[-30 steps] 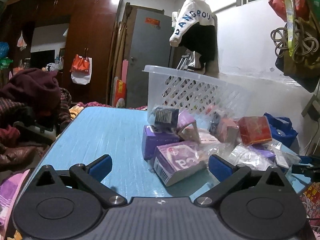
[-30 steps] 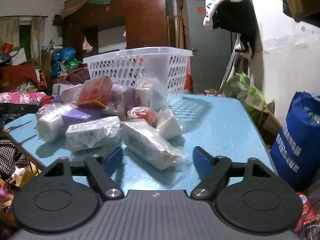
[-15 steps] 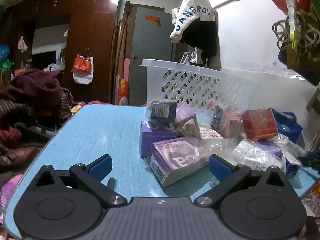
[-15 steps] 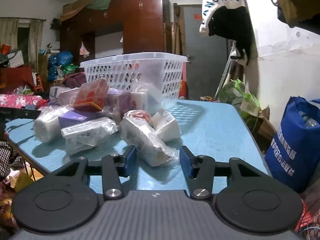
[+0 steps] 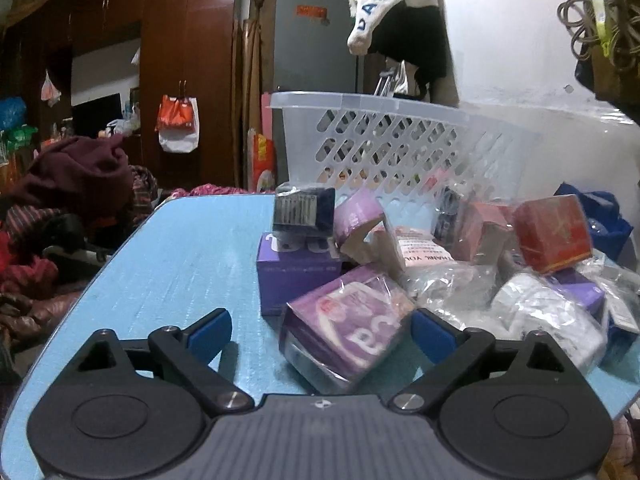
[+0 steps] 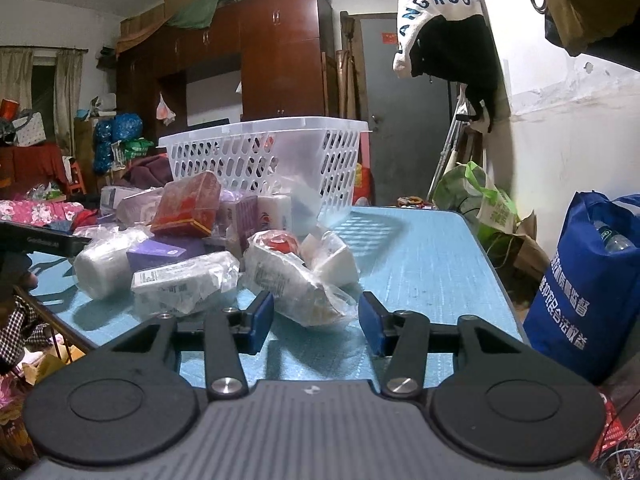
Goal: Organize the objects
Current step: 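Grasp the pink-purple printed box with the left tool, then grasp the clear-wrapped white package with the right tool while left holds the box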
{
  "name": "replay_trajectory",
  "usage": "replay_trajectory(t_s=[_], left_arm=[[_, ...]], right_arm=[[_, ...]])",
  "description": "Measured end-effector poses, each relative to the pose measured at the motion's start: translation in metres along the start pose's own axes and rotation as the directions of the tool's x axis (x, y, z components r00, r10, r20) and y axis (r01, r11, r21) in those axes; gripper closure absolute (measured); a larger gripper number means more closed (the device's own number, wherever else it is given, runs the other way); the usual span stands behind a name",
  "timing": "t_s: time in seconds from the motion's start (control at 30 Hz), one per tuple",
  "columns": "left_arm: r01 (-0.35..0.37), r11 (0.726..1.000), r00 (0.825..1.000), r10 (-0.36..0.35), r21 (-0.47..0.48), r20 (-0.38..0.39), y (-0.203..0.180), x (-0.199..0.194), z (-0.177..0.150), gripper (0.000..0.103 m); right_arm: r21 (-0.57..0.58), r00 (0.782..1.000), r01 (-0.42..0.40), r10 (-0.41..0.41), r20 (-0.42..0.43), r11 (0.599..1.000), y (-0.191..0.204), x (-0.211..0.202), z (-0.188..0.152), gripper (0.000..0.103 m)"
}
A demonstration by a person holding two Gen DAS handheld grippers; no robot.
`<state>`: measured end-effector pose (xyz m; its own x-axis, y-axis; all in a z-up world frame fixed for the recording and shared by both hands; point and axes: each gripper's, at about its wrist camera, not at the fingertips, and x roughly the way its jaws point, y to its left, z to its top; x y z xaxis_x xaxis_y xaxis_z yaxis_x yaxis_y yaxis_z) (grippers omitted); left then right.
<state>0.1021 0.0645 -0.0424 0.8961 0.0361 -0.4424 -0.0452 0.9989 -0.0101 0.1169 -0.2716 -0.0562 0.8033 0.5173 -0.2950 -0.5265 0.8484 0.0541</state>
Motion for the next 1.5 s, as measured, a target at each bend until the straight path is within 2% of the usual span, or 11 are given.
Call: replay_trajectory(t_s=[0.1, 0.13, 0.17, 0.23, 0.27, 0.53, 0.83, 1.27, 1.4, 1.43, 1.5], left_arm=[[-0.030, 0.999, 1.000, 0.030, 0.043, -0.003, -0.009, 0.003, 0.000, 0.006], [-0.025, 0.999, 1.000, 0.025, 0.046, 0.002, -0.009, 0.003, 0.000, 0.014], [-0.008, 0.999, 1.000, 0.007, 0.037, 0.006, -0.008, 0.001, -0.001, 0.030], [0.032, 0.999, 0.999, -0.032, 0.005, 0.020, -0.003, -0.003, -0.004, 0.048], [0.037, 0.999, 0.999, -0.037, -0.005, 0.025, 0.000, -0.005, -0.005, 0.051], [0.066, 0.997, 0.995, -0.063, -0.035, 0.083, 0.013, -0.023, -0.007, 0.051], [0.075, 0.996, 0.992, -0.071, -0.037, 0.101, 0.018, -0.027, -0.006, 0.051], [0.081, 0.996, 0.992, -0.075, -0.049, 0.103, 0.020, -0.028, -0.007, 0.051], [0.085, 0.995, 0.992, -0.079, -0.058, 0.096, 0.023, -0.027, -0.008, 0.051], [0.086, 0.995, 0.992, -0.080, -0.059, 0.094, 0.023, -0.027, -0.008, 0.051], [0.089, 0.994, 0.992, -0.083, -0.060, 0.092, 0.023, -0.027, -0.009, 0.051]], right_arm=[[0.003, 1.000, 0.000, 0.000, -0.001, 1.000, 0.000, 0.000, 0.000, 0.052], [0.004, 1.000, 0.001, -0.001, -0.001, 1.000, 0.000, 0.000, 0.000, 0.052], [0.005, 1.000, 0.002, -0.002, -0.001, 1.000, 0.000, 0.000, 0.000, 0.052], [0.010, 1.000, 0.003, -0.003, 0.004, 1.000, -0.001, -0.002, 0.000, 0.053], [0.011, 1.000, 0.005, -0.005, 0.005, 1.000, -0.001, -0.002, 0.000, 0.053], [0.029, 0.999, 0.030, -0.031, 0.030, 0.999, -0.006, -0.008, 0.005, 0.053], [0.032, 0.998, 0.035, -0.037, 0.057, 0.999, -0.004, -0.016, 0.012, 0.059], [-0.031, 0.998, -0.011, 0.009, -0.063, 0.999, 0.003, -0.004, 0.002, 0.062], [-0.078, 0.998, -0.021, 0.016, -0.065, 0.997, 0.006, 0.000, 0.003, 0.055], [-0.090, 0.998, -0.026, 0.020, -0.066, 0.996, 0.006, 0.003, 0.004, 0.044], [-0.110, 0.997, -0.045, 0.038, -0.070, 0.993, 0.007, 0.010, 0.005, 0.032]])
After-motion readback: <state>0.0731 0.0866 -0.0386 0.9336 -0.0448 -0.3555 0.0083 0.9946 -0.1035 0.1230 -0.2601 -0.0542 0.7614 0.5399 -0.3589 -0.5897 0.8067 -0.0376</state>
